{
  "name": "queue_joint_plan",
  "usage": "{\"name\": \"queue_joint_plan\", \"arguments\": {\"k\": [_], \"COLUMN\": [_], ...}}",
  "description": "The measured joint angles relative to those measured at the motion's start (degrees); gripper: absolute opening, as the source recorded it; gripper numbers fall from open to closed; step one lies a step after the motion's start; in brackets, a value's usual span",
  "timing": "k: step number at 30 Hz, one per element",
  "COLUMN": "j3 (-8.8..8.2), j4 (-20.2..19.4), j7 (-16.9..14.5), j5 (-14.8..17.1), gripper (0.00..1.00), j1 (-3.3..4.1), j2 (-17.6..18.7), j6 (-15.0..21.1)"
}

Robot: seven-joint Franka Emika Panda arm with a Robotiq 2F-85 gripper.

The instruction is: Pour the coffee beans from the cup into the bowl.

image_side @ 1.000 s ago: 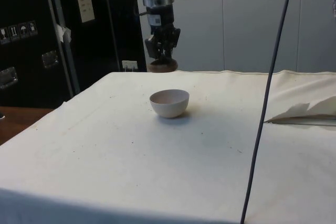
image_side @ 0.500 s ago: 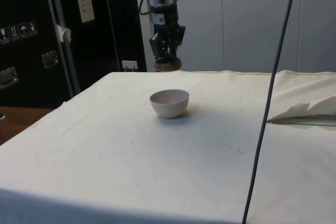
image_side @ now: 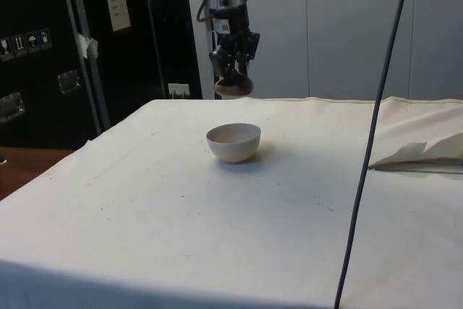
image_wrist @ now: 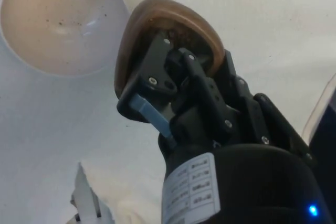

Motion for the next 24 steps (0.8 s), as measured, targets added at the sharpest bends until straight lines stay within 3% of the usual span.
{"name": "queue_joint_plan", "arguments": {"k": [19,24], "j3": [-0.11,-0.06], "j4": [-0.2,-0.2], "j7": [9.5,13.2], "j5": [-5.6,-7.6], "gripper": [0.04,0.04], "j1": [0.0,0.0], "j2": [0.0,0.3], "j6": [2.0,3.2]}}
